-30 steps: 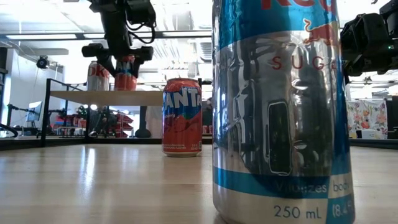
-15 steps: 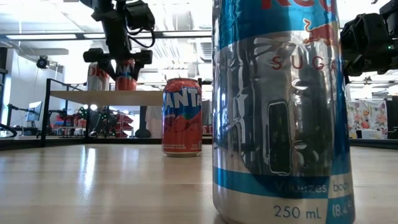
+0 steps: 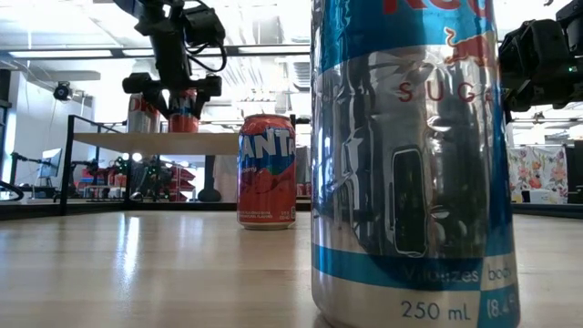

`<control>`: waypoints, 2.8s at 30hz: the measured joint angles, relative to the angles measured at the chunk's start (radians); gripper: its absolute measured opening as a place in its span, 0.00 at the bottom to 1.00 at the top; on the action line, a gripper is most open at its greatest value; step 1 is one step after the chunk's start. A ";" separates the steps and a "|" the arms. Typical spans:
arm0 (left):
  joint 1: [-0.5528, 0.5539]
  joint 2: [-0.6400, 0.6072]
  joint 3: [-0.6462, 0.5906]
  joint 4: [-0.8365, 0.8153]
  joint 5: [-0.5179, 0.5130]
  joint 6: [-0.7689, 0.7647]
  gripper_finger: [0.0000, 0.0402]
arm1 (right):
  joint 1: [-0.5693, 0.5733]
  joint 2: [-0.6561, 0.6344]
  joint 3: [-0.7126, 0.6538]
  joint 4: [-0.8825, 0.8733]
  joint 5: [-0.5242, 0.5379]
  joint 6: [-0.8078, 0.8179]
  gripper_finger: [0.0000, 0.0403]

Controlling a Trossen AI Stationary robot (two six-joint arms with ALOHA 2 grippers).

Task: Place canned beverage on shelf
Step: Put the top red soda can on the shelf

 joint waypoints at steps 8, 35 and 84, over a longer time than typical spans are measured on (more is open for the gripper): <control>0.016 0.015 -0.003 0.035 -0.004 0.013 0.72 | 0.000 0.000 0.000 0.000 0.000 0.000 0.91; 0.015 0.001 0.003 0.006 0.027 0.046 0.73 | 0.000 0.000 0.000 0.000 0.000 0.000 0.91; -0.023 -0.059 0.025 -0.128 0.098 -0.009 0.99 | 0.000 0.000 0.000 0.000 0.000 0.000 0.91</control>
